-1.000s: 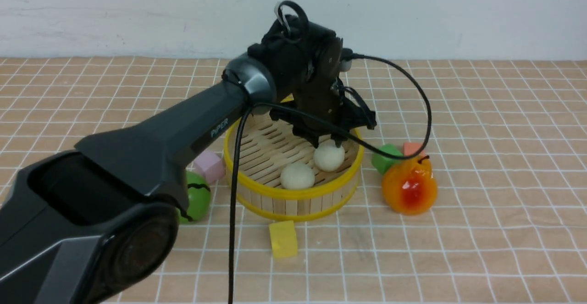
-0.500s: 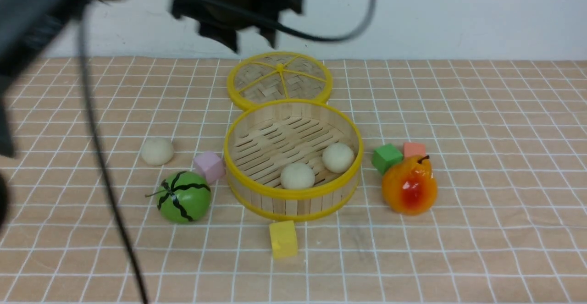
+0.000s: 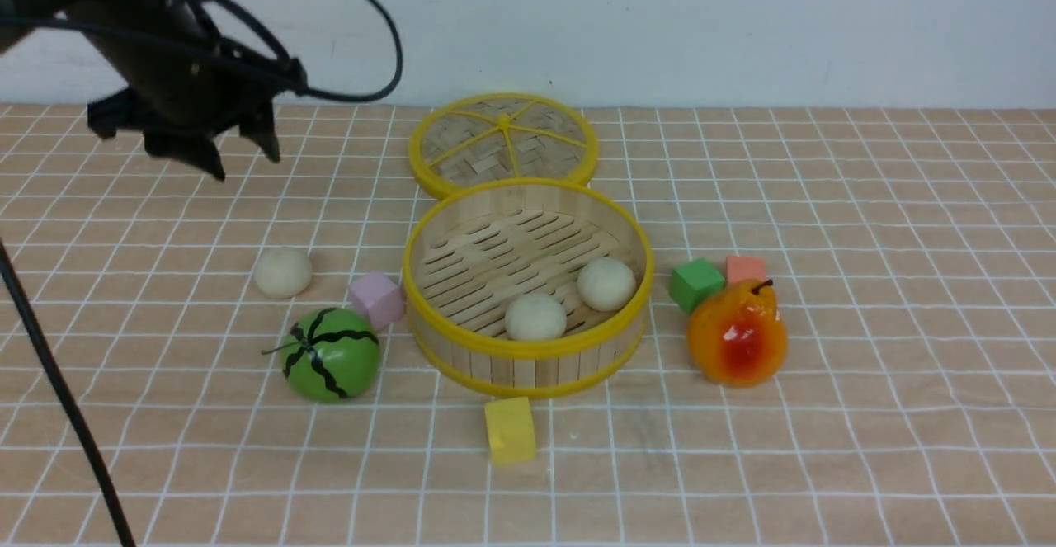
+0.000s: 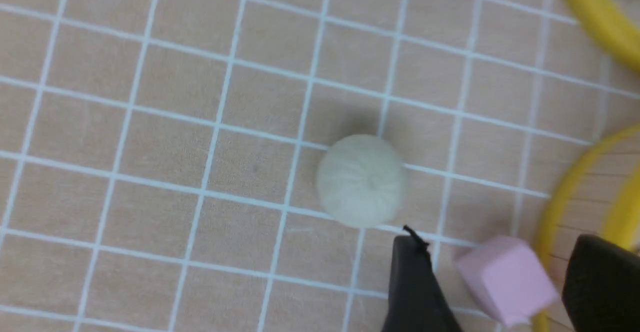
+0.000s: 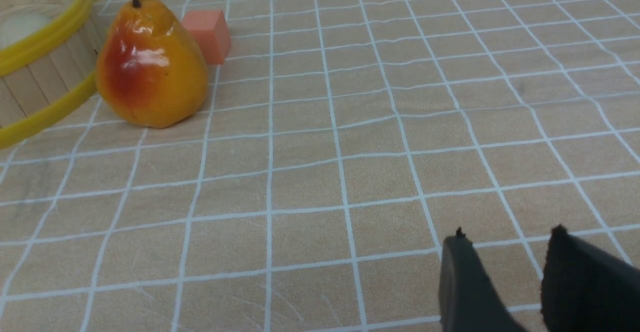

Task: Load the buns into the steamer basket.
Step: Use the left arm to grab a steamed stuffed bun

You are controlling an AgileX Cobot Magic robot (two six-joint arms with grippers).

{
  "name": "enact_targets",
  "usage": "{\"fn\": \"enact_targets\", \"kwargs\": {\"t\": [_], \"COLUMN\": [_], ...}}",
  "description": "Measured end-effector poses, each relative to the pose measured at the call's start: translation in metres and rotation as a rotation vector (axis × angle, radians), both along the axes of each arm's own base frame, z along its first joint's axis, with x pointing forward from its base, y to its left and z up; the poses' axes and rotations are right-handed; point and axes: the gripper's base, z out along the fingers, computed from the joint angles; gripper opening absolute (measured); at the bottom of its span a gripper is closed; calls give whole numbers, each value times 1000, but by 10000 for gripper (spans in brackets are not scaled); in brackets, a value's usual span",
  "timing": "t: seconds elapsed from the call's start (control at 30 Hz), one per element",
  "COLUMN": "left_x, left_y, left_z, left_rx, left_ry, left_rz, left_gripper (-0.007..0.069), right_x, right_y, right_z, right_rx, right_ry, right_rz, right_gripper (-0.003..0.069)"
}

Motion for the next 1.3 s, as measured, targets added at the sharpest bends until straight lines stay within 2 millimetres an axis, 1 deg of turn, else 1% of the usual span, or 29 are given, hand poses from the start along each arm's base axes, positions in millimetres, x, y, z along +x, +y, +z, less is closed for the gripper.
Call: {"fn": "enact_targets", "kwargs": {"t": [0.17,0.2,0.23,0.3,0.33,0.37,0.47,0.6,0.7,0.9,1.0,1.3], "left_x": [18,18,24,30,30,33,36,37,37,40,42,44], "left_y": [-3,-3,-4,-5,-5,-5,-4,-4,-5,-4,-3,0], "left_z": [-46,-48,-63,-81,-83,-92,-106,-108,-104,-81,-74,-79], "left_rx": [-35,-37,-39,-33,-32,-28,-18,-15,-15,-3,16,56], "left_ry": [83,86,101,121,124,135,157,154,156,154,135,142], "left_rz": [2,1,-8,-20,-22,-27,-30,-33,-34,-43,-45,-48], "left_gripper": [372,372,363,351,349,343,328,321,321,321,321,321], "right_x": [0,0,0,0,0,0,0,0,0,0,0,0], "right_y": [0,0,0,0,0,0,0,0,0,0,0,0], "right_z": [0,0,0,0,0,0,0,0,0,0,0,0], "right_rx": [0,0,0,0,0,0,0,0,0,0,0,0], "right_ry": [0,0,0,0,0,0,0,0,0,0,0,0], "right_rz": [0,0,0,0,0,0,0,0,0,0,0,0], "right_gripper": [239,239,239,239,239,239,239,239,239,239,239,239]}}
